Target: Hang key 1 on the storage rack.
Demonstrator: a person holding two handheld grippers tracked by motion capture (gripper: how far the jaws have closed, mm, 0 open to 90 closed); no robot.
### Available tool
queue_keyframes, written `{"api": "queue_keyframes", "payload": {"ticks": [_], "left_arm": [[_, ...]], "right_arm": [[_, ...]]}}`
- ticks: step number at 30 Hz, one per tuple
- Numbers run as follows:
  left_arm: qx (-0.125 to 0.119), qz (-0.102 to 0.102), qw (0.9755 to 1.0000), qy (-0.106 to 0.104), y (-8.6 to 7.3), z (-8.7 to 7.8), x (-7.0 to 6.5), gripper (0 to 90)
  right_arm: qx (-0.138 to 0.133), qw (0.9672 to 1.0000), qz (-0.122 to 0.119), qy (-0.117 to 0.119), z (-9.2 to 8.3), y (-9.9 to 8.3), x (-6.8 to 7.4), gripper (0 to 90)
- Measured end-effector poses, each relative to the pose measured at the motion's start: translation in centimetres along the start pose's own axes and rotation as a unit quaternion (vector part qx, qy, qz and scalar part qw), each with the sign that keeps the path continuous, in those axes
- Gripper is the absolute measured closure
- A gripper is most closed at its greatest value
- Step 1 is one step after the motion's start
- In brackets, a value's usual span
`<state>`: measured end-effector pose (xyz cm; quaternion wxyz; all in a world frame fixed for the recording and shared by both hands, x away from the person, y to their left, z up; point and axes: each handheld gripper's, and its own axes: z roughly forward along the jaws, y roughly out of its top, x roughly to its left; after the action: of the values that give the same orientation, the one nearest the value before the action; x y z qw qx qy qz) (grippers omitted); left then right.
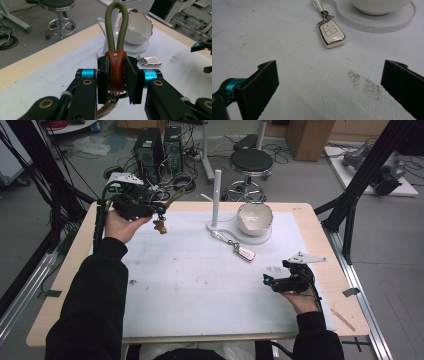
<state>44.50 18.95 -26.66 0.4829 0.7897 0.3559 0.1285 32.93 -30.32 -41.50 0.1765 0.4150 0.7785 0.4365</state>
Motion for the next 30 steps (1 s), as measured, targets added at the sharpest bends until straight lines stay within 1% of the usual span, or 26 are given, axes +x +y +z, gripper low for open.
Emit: {"api": "queue_keyframes", "payload": {"ticks": [1,3,5,6,7,9,12,14,16,18,20,22,25,28,30], "left_arm": [[0.000,-0.002,1.0000,0.000,0.1,0.2,0.0,73.6],[0.004,0.001,1.0000,0.003,0.3,0.4,0.2,73.5],[0.005,-0.002,1.0000,0.004,0.6,0.8,0.4,73.5],[0.001,-0.003,1.0000,0.005,0.6,0.9,0.4,73.5],[0.000,-0.008,1.0000,0.002,0.7,1.1,0.5,73.5],[0.006,-0.009,0.9999,0.001,0.9,1.7,0.6,73.5],[0.015,-0.006,0.9999,0.001,1.3,2.8,0.6,73.5],[0.017,-0.006,0.9998,0.000,1.6,3.4,0.6,73.5],[0.021,-0.005,0.9998,0.003,1.9,3.9,0.7,73.5],[0.021,-0.007,0.9997,0.007,2.0,4.4,0.9,73.5],[0.020,-0.014,0.9997,0.009,2.0,4.7,1.4,73.5],[0.022,-0.019,0.9994,0.015,2.0,5.1,1.9,73.5],[0.028,-0.029,0.9991,0.013,1.8,5.8,2.6,73.5],[0.038,-0.027,0.9988,0.018,1.9,6.5,2.8,73.5],[0.036,-0.029,0.9988,0.016,1.8,6.9,2.8,73.4]], "right_arm": [[-0.001,1.0000,0.000,0.000,0.0,0.0,0.0,0.6],[-0.002,1.0000,0.000,0.000,-0.1,0.0,0.0,0.6],[-0.002,1.0000,-0.001,-0.001,-0.1,0.0,0.0,0.6],[-0.002,1.0000,0.000,-0.001,-0.1,0.0,0.0,0.6],[-0.001,1.0000,0.001,-0.001,-0.1,0.0,0.1,0.6],[0.000,1.0000,0.001,-0.001,0.0,0.0,0.1,0.6],[0.000,1.0000,0.000,-0.002,0.0,0.0,0.0,0.6],[0.001,1.0000,0.000,-0.002,0.0,0.0,0.0,0.6],[0.000,1.0000,0.001,-0.002,0.0,0.0,0.0,0.6],[0.000,1.0000,0.002,-0.002,0.0,0.0,0.0,0.6],[0.000,1.0000,0.001,-0.001,0.0,0.0,0.0,0.7],[0.000,1.0000,0.001,-0.001,0.0,0.0,0.0,0.6],[0.000,1.0000,0.002,0.000,-0.1,0.0,0.0,0.6],[0.000,1.0000,0.001,0.000,-0.1,0.0,0.1,0.7],[0.000,1.0000,0.001,-0.001,0.0,0.0,0.0,0.6]]}}
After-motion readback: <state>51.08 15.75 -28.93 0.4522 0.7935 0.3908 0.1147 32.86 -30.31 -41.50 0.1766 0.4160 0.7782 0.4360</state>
